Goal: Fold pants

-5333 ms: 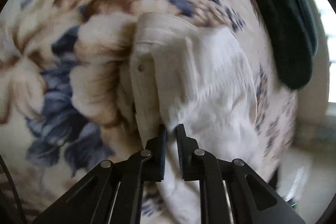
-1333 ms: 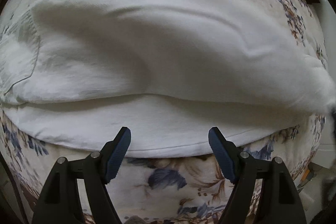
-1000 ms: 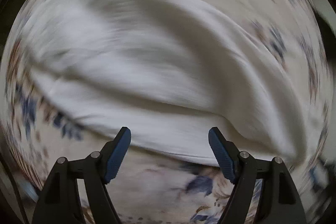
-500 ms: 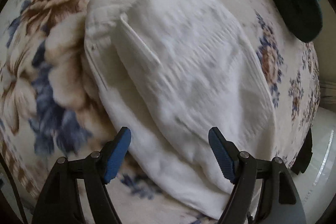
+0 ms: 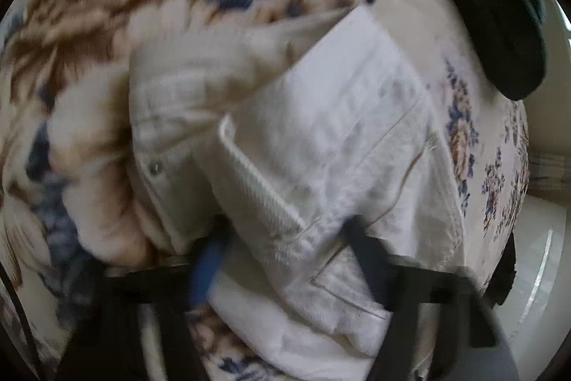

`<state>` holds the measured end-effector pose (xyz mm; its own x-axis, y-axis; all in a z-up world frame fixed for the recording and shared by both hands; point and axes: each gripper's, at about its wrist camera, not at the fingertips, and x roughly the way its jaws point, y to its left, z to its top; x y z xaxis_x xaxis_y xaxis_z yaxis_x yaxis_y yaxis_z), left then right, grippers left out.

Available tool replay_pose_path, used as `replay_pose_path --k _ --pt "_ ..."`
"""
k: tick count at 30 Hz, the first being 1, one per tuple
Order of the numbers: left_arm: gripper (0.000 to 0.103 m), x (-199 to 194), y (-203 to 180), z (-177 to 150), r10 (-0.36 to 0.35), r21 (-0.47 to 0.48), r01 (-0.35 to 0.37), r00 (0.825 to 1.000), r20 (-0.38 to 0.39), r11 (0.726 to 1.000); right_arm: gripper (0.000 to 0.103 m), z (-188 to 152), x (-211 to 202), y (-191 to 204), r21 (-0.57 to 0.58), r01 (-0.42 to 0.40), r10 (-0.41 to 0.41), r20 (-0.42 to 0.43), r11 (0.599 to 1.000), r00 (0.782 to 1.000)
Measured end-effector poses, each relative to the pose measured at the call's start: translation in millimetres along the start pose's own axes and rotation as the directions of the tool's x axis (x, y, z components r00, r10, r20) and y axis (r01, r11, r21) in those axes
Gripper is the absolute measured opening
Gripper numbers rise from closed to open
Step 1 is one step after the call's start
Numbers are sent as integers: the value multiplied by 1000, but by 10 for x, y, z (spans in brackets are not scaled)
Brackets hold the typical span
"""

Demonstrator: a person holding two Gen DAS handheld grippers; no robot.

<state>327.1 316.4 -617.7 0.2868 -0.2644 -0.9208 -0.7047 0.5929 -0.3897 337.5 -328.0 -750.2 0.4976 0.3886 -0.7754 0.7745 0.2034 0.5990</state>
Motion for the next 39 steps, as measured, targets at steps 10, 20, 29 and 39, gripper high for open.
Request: replay_pose_path --k 10,20,29,39 --pt "15 -526 -150 9 -42 98 29 990 135 995 8 -42 -172 127 -53 -33 37 67 998 997" --pt "21 -328 410 -88 107 94 -114 991 81 989 8 -316 -466 63 -195 156 -156 16 968 988" --pt "38 -733 358 -274 241 118 -263 954 177 958 54 -49 -846 -168 -142 118 -120 -3 983 993" --pt "84 -488 -1213 -1474 134 456 -236 961 244 858 55 748 -1554 -373 33 137 -141 206 990 968"
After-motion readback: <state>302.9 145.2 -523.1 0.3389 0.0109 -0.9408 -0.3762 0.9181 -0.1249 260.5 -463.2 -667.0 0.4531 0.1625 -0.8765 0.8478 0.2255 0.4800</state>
